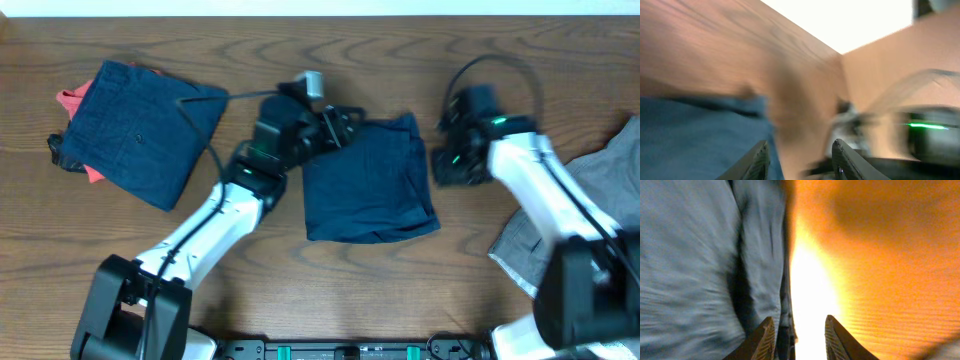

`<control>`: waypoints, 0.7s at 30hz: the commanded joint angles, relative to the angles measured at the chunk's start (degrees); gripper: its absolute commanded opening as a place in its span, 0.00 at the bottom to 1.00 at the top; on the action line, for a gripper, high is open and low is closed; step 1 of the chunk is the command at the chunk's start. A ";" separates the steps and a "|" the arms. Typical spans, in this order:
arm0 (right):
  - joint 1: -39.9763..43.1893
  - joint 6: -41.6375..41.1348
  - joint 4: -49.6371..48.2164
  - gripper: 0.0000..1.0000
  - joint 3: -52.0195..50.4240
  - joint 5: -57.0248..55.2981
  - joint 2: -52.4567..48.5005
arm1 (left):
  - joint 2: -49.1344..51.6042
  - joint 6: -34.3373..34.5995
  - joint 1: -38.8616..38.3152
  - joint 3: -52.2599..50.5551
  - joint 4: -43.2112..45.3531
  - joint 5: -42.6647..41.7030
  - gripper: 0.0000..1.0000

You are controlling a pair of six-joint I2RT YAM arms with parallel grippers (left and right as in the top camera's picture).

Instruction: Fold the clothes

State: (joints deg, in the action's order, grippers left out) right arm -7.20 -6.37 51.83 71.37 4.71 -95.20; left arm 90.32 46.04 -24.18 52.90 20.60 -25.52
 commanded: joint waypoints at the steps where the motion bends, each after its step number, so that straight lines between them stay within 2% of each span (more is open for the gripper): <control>1: 0.22 0.07 0.92 0.32 4.24 4.46 5.75 | 0.00 -8.96 2.23 1.18 -1.29 8.39 0.43; 7: -5.09 1.29 1.38 0.33 3.78 18.27 6.95 | 5.62 -16.92 2.69 1.27 -0.24 12.98 0.43; 17: -14.34 -4.15 -0.87 0.33 -6.69 18.43 5.09 | 19.15 -18.27 2.69 2.82 -0.87 11.02 0.41; 21: -14.80 -4.35 -5.60 0.36 -14.16 18.16 4.68 | 20.09 -20.79 2.69 2.82 -7.61 11.06 0.41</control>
State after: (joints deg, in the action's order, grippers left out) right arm -21.52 -9.10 47.48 61.01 22.44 -89.62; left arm 109.95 28.32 -21.52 54.68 15.86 -14.59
